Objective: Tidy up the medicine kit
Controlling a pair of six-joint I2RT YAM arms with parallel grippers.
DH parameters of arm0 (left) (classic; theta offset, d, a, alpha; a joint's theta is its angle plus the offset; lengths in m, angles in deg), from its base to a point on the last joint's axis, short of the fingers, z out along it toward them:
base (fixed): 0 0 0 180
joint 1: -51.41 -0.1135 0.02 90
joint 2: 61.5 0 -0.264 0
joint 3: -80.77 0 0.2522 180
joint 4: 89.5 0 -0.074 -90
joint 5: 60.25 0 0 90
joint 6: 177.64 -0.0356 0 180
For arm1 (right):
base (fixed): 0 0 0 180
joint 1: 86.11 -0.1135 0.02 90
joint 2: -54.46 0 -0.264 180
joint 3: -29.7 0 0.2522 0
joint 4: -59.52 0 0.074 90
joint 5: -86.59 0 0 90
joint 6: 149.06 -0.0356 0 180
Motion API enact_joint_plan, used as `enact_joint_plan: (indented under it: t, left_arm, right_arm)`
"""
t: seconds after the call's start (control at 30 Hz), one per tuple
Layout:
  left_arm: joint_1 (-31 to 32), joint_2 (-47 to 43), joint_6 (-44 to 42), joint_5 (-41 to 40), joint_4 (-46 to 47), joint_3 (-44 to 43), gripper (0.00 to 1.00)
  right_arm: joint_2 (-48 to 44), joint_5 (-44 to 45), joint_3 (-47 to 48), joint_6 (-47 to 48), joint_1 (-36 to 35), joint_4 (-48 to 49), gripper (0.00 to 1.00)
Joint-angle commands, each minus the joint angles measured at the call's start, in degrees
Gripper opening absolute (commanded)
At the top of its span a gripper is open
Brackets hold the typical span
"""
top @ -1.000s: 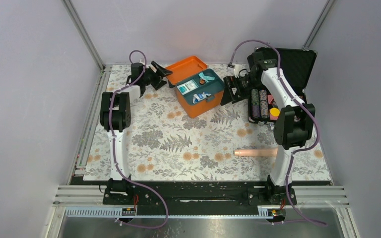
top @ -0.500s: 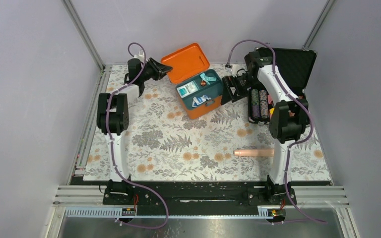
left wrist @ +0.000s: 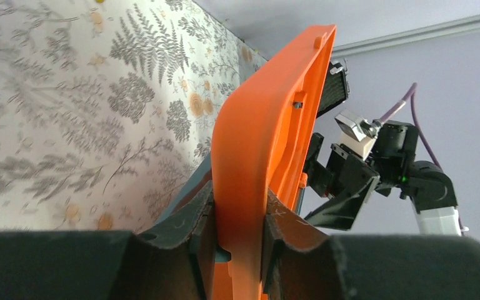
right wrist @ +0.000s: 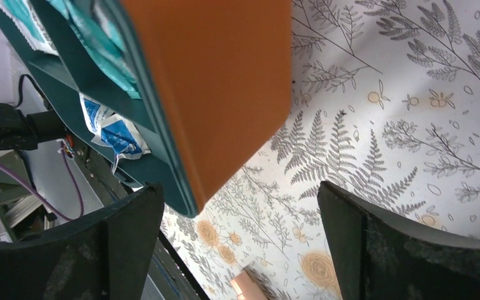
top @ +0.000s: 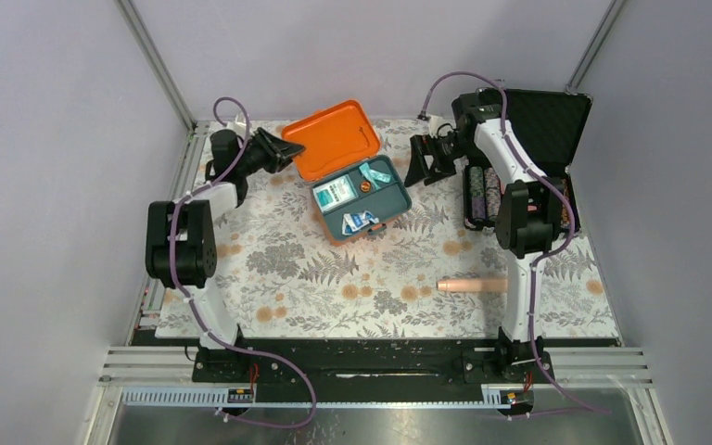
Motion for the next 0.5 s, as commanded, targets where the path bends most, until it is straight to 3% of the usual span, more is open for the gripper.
enact_joint_plan:
  t: [0.0, 0.23, 0.47]
  left_arm:
    - [-3.6, -10.2, 1.0, 2.0, 2.7, 5.7, 0.16]
    - [-8.5, -19.6, -6.2, -0.1, -6.4, 13.2, 0.44]
    - [-10.0, -22.7, -10.4, 1.6, -7.4, 16.4, 0.58]
  right_arm:
    - [2.3, -4.0, 3.0, -3.3, -1.7, 1.8, 1.00]
    - [4.9, -5.9, 5.7, -6.4, -5.0, 3.5, 1.00]
    - [5.3, -7.0, 5.8, -8.3, -7.5, 4.3, 0.99]
